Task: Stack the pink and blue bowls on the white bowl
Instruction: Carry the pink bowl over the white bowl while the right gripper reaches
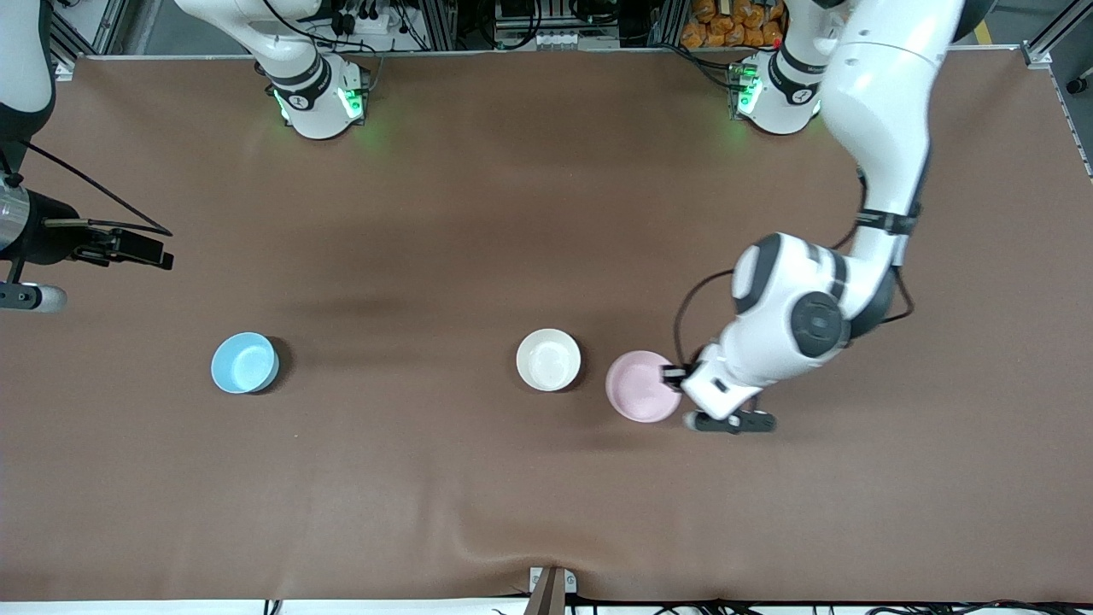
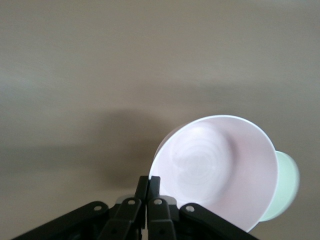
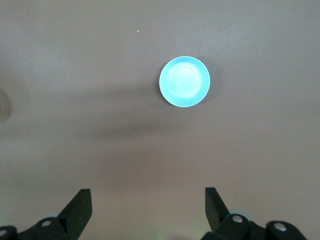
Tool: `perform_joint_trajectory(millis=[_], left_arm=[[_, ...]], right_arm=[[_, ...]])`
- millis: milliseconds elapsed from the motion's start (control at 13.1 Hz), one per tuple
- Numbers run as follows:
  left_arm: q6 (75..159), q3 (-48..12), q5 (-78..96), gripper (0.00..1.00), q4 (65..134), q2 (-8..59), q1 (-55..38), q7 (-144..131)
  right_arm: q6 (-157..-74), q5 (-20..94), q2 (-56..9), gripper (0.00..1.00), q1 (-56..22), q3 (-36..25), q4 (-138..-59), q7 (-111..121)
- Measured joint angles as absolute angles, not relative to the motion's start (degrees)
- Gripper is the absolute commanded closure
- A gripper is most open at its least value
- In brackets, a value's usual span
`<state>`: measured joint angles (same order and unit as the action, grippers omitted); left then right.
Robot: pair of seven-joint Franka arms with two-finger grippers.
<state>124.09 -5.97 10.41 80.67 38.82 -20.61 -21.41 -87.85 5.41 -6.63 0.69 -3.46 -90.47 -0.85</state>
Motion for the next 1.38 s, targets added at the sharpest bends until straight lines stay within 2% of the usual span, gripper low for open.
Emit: perform_joint_trajectory(millis=[306,536,918,1148,1378], left_arm=[[124.45,-5.84,10.41,1.0,76.32,42.41,-27.19,-32.1],[125.14,-5.8,10.41,1.0,75.3,43.54,-28.68,-33.8],[130.2,-5.87,10.41,1.0,75.26,46.82,-30.34,-33.84],[130.53,-5.86,10.41,1.0,74.9,46.97,-31.15,-34.35],[130.47,-5.83,10.41,1.0,74.65,46.89,-31.16,-34.48]], right_arm=[[-88.56,5.37,-6.64,0.0,0.63,-3.51,-90.43,-0.85],[-91.59,3.75,-7.14,0.0,0.7,-3.77,-90.44,-0.85],[-94.58,1.84,-14.06,0.0,0.9,-4.12,-90.43,-0.97],[-94.57,1.85,-17.05,0.0,1.34,-4.37,-90.31,-0.99],[-94.35,6.83,-19.87,0.0,5.51,-4.42,-90.27,0.67]])
